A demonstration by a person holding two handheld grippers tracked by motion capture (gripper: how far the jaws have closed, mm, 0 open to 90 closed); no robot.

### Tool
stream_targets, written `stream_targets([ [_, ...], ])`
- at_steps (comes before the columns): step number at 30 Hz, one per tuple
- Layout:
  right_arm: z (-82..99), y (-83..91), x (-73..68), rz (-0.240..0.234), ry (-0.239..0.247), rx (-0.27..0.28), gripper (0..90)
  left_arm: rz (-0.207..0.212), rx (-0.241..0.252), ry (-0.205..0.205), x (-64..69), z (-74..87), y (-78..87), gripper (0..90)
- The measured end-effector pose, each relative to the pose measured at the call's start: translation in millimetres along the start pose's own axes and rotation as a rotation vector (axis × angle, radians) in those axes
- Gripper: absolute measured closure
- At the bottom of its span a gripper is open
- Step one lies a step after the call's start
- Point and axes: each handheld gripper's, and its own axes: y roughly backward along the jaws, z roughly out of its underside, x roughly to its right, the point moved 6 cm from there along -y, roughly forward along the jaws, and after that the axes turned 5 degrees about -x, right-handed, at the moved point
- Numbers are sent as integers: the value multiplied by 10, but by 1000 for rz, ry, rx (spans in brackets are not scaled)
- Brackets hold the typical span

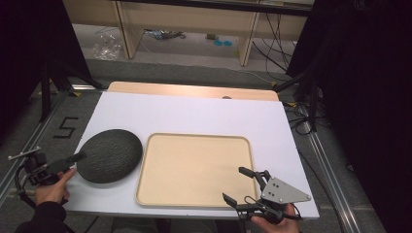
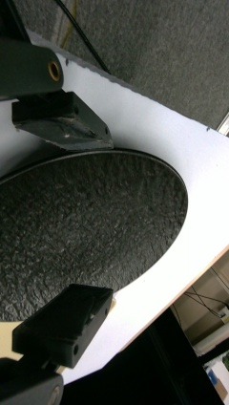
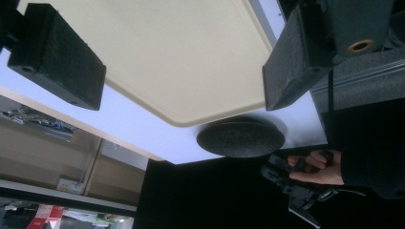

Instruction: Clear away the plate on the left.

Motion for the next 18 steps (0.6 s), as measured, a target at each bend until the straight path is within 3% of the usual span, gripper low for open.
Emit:
stream_targets([
  [18, 7, -10, -16, -17, 10, -2, 158, 4, -47, 35, -52, 41, -115, 259],
])
